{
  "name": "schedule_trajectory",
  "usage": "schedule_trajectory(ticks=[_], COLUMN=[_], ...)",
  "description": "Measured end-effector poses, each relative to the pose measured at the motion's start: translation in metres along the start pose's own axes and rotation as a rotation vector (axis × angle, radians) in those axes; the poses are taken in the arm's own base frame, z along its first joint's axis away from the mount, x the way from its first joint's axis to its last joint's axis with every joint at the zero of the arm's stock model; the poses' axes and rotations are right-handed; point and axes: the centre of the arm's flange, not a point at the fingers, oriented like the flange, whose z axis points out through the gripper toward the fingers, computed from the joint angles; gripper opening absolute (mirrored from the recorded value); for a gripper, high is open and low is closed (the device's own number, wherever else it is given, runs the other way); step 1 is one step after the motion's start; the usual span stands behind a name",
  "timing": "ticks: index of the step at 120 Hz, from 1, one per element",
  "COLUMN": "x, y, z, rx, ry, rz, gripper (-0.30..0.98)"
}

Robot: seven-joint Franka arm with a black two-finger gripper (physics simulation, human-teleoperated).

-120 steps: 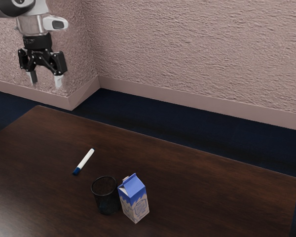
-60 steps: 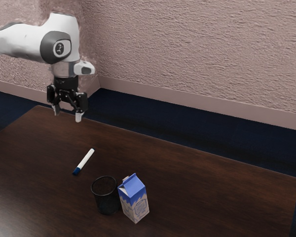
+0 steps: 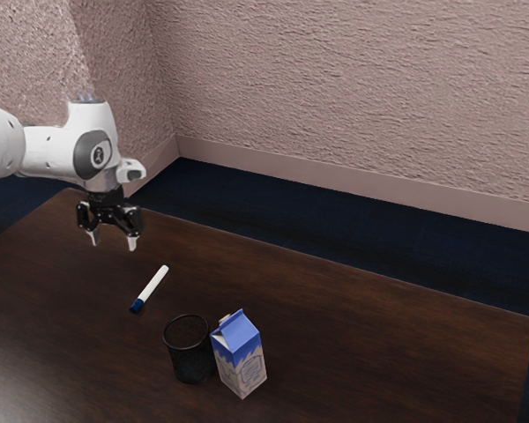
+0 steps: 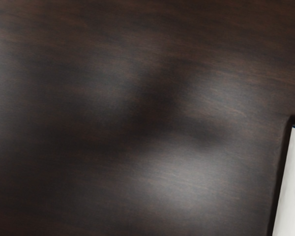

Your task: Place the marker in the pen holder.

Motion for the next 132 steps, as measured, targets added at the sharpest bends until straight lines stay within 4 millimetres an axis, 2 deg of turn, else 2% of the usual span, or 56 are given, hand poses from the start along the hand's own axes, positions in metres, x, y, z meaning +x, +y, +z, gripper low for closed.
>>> schedule_trajectory(ticks=[24, 34, 60, 82, 132], x=[0.008, 0.01, 0.011, -0.002, 0.008], y=[0.011, 0.027, 0.053, 0.054, 0.065], z=[0.01, 0.012, 0.033, 0.06, 0.068], rx=[-0.007, -0.007, -0.009, -0.029, -0.036], ry=[0.024, 0.034, 0.028, 0.003, 0.04], rz=[0.016, 0.038, 0.071, 0.058, 0.082], gripper=[0.68, 0.68, 0.66, 0.63, 0.49])
